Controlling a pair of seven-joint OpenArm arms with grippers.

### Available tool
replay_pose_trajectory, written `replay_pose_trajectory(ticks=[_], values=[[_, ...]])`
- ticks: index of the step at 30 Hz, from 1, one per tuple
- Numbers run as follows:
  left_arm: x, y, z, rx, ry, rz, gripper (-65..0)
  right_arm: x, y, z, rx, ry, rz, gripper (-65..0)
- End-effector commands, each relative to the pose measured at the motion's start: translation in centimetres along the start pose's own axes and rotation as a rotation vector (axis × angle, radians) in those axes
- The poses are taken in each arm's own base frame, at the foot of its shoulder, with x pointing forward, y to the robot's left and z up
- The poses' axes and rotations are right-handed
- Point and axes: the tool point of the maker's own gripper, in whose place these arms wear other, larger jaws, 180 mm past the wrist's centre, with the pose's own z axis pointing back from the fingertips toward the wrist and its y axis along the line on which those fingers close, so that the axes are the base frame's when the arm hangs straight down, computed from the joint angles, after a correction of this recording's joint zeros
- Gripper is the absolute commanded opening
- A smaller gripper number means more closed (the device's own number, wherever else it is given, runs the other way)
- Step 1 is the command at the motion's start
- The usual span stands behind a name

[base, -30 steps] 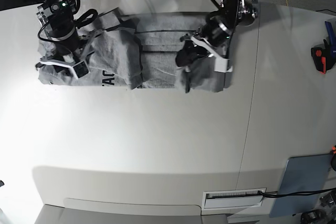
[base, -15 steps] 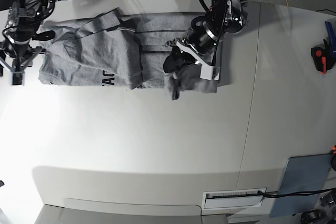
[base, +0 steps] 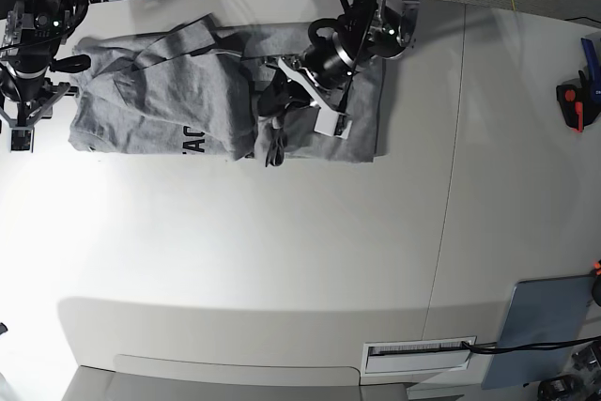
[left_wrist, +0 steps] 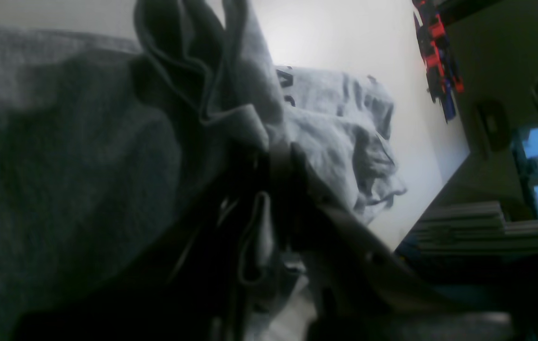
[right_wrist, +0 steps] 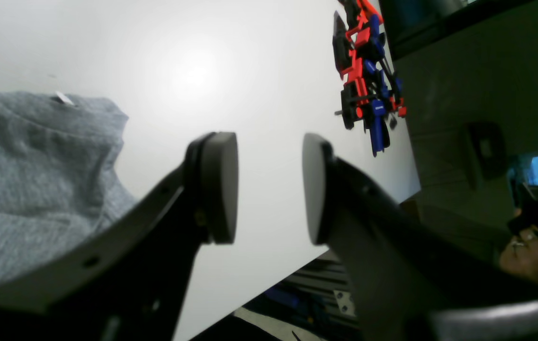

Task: Fold the T-shirt properly
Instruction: 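Fold the shirt end with the left gripper toward the right gripper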

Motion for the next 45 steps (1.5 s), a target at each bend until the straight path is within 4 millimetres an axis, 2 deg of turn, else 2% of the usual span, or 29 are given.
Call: replay_pose_trajectory(ticks=[1, 2, 5, 6, 7, 11, 14, 17, 21, 24, 28, 33, 45], values=[[1.4, -1.0, -0.1, -0.032, -0.052, -0.013, -65.0, 1.0, -1.1, 0.2, -0.036, -0.037, 0.004, -42.2], [1.5, -1.0, -0.1, -0.032, -0.057, -0.014, -63.3, 1.0, -1.1, 0.2, -0.036, -0.036, 0.004, -42.2], [1.8, -1.8, -0.1, -0.073, -0.069, -0.046, -37.2, 1.0, -1.0, 0.2, -0.030, -0.037, 0.001, -42.2], [2.0, -2.4, -0.1, -0.108, -0.077, -0.068, -30.0, 1.0, -0.9, 0.2, -0.027, -0.037, -0.001, -42.2], [2.4, -3.1, -0.1, -0.142, -0.088, -0.080, -25.9, 1.0, -0.8, 0.2, -0.021, -0.039, -0.005, -42.2], [4.2, -5.4, 0.2, -0.265, -0.135, -0.130, -25.3, 1.0, -0.1, 0.2, 0.020, -0.040, -0.011, -42.2], [4.1, -5.5, 0.4, -0.255, -0.076, -0.197, -25.3, 0.2, 0.5, 0.4, 0.045, -0.024, 0.033, -42.2], [3.3, -5.0, 1.4, -0.229, -0.004, -0.373, -25.3, -0.7, 0.7, 0.6, 0.057, -0.009, 0.069, -42.2], [3.2, -2.7, 3.2, -0.146, 0.054, -0.537, -25.3, -1.4, 0.8, 0.7, 0.065, 0.002, 0.088, -42.2], [2.8, 0.1, 4.3, -0.058, 0.121, -0.624, -25.3, -1.3, 0.8, 0.7, 0.065, 0.001, 0.086, -42.2], [0.8, 2.7, 6.1, -0.013, 0.214, -0.661, -25.3, -1.4, 0.8, 0.7, 0.065, 0.002, 0.087, -42.2], [0.2, 4.0, 7.0, 0.030, 0.224, -0.674, -25.3, -1.4, 0.8, 0.7, 0.065, 0.003, 0.086, -42.2], [-1.4, 5.6, 6.5, 0.047, 0.251, -0.603, -25.3, -1.5, 0.8, 0.7, 0.065, 0.013, 0.086, -42.2]])
